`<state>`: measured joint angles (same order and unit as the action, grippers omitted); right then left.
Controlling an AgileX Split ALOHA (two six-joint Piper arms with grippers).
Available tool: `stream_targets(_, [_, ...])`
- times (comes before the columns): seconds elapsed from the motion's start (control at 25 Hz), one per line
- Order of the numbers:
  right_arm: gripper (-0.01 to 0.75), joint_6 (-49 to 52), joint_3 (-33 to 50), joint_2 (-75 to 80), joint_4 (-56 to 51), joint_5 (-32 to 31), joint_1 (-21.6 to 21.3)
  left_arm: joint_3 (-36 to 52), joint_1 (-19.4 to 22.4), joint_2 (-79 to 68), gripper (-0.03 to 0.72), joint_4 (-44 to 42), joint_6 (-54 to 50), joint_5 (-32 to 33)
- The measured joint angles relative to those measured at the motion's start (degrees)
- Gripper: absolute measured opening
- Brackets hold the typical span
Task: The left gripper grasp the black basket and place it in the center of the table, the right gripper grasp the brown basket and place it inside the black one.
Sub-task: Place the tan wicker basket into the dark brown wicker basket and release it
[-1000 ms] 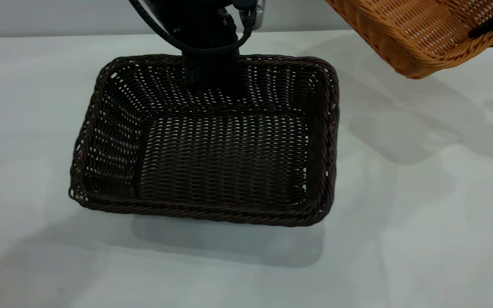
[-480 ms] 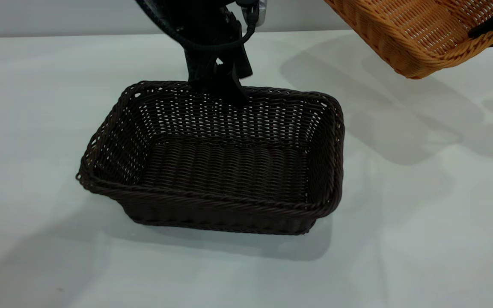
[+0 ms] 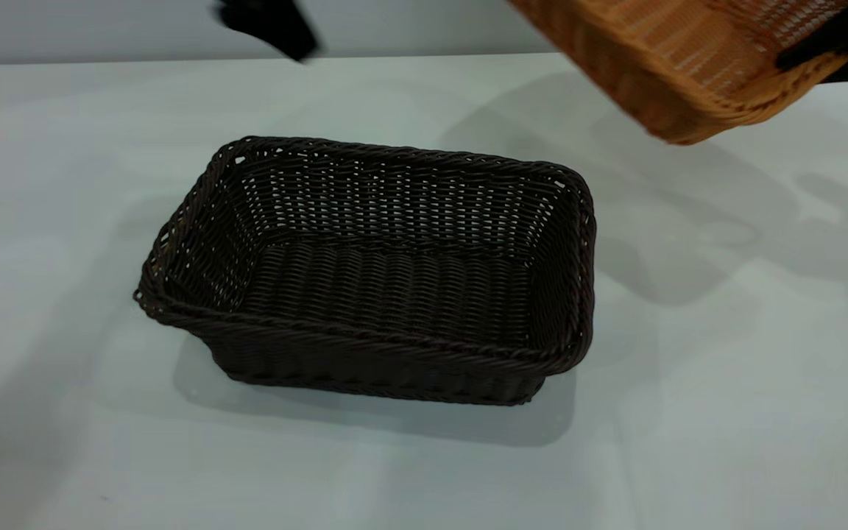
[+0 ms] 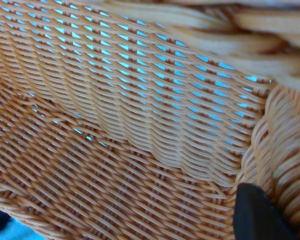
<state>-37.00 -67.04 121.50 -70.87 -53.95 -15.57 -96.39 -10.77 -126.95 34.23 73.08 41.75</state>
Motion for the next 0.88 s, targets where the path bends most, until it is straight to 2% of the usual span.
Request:
stream_targets(0.2, [0.069,4.08,-1.95,-0.36,5.67,-0.25,5.30,0.00,9.01,0.29,0.489,2.99,-2.24,1.68])
stream_targets(0.44, [0.069,14.98,-5.66,-3.63,17.52,-2.55,13.22,0.00,15.36,0.29,0.489,8.89,-2.62,2.44])
stream_targets(0.56, [0.069,18.94,-6.34,-4.07,20.97,-4.40,17.84,0.00,16.56,0.29,0.489,9.34,-2.81,2.44])
stream_targets(0.88, [0.068,25.03,-6.34,-4.07,24.30,-3.59,28.60,0.00,16.56,0.29,0.489,9.52,-2.81,2.87])
